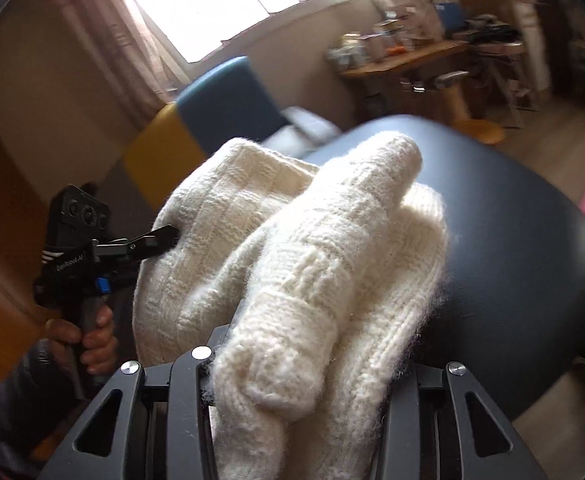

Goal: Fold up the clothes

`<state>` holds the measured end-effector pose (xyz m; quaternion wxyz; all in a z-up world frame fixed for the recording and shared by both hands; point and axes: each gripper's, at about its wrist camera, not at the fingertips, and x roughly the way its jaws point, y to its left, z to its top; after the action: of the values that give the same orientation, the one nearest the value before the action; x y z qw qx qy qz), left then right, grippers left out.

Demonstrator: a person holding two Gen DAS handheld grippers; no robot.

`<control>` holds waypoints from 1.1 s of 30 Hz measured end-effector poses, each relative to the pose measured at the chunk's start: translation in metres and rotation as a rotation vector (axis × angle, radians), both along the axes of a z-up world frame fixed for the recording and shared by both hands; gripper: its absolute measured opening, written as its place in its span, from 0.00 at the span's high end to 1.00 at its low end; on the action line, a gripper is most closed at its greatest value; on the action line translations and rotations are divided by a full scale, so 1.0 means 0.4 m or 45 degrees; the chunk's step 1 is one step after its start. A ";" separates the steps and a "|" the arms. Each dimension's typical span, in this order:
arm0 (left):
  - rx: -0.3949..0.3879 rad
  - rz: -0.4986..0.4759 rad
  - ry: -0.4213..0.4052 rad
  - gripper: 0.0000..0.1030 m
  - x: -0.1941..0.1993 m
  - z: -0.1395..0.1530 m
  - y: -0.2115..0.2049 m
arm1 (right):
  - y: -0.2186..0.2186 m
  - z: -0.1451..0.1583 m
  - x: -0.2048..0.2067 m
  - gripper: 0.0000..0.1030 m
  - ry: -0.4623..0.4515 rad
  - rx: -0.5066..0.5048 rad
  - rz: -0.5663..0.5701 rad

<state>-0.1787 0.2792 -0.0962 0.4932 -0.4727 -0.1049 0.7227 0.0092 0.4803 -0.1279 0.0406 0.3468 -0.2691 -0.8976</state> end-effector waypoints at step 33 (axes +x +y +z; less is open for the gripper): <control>-0.678 0.435 0.577 0.54 0.320 0.139 -0.065 | -0.148 0.078 0.166 0.00 0.065 0.273 -0.252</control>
<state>-0.0505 0.2531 -0.0405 0.2364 -0.3883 0.1205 0.8825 0.0757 0.4211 -0.0969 -0.0784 0.2978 -0.2034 -0.9294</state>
